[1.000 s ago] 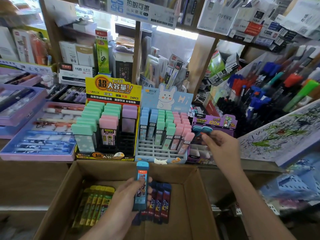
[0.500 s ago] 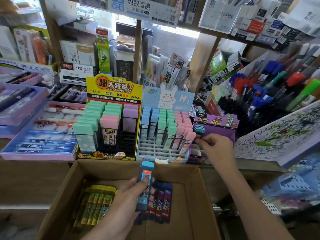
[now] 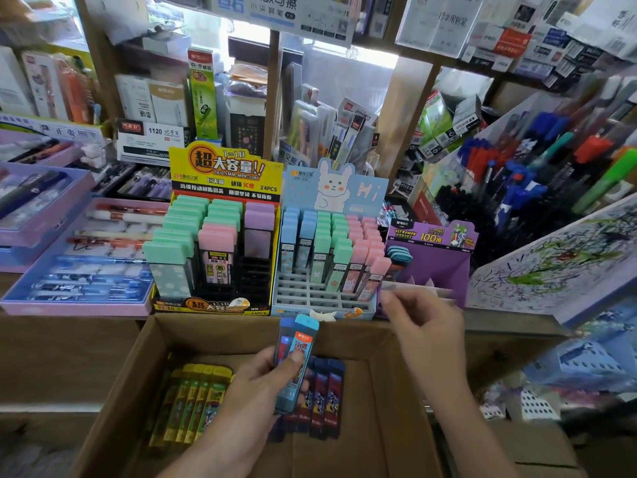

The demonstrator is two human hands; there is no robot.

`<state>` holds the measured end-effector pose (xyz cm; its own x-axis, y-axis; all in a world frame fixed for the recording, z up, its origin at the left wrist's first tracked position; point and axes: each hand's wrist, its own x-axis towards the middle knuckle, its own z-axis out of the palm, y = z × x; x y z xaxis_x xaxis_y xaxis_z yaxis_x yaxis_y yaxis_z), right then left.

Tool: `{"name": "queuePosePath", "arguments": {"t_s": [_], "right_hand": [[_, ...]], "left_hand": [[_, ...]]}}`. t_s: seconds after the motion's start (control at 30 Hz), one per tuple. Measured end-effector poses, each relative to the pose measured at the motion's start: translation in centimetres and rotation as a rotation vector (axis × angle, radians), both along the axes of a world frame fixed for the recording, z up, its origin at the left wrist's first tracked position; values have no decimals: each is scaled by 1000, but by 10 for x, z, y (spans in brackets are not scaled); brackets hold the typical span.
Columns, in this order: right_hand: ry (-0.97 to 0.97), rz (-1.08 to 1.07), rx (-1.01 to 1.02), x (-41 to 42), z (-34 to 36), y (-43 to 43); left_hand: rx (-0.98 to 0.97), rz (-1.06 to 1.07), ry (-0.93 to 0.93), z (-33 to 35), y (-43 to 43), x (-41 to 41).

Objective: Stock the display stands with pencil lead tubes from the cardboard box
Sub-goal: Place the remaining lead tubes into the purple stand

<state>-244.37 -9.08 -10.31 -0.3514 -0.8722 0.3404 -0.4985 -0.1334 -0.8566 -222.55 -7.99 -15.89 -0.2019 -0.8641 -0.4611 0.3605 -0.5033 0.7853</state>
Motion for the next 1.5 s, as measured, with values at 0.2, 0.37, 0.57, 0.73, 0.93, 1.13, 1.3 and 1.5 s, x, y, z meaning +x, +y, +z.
{"name": "queuePosePath", "arguments": {"t_s": [0.2,0.37,0.57,0.73,0.93,1.13,1.3,1.5], "right_hand": [[-237,272,410,39,-24,18],[-280,387,501,49,-38,22],[-361,423,472,45,-40,20],[-474,359,387,36,-37,20],[-431,127,100,0,-1,14],[-229,15,-43,-47,19,-8],[-88,26,-58,-57,20,-29],[-23,23,-45,-59,14,-46]], "left_hand": [[-23,-54,10,-1,1,0],[-75,-59,19,0,4,-1],[-53,-60,-7,1,4,-2],[41,17,-52,3,0,-3],[45,48,-7,4,-3,0],[29,41,20,3,-5,-2],[24,49,21,0,-5,0],[15,33,5,-5,-8,2]]}}
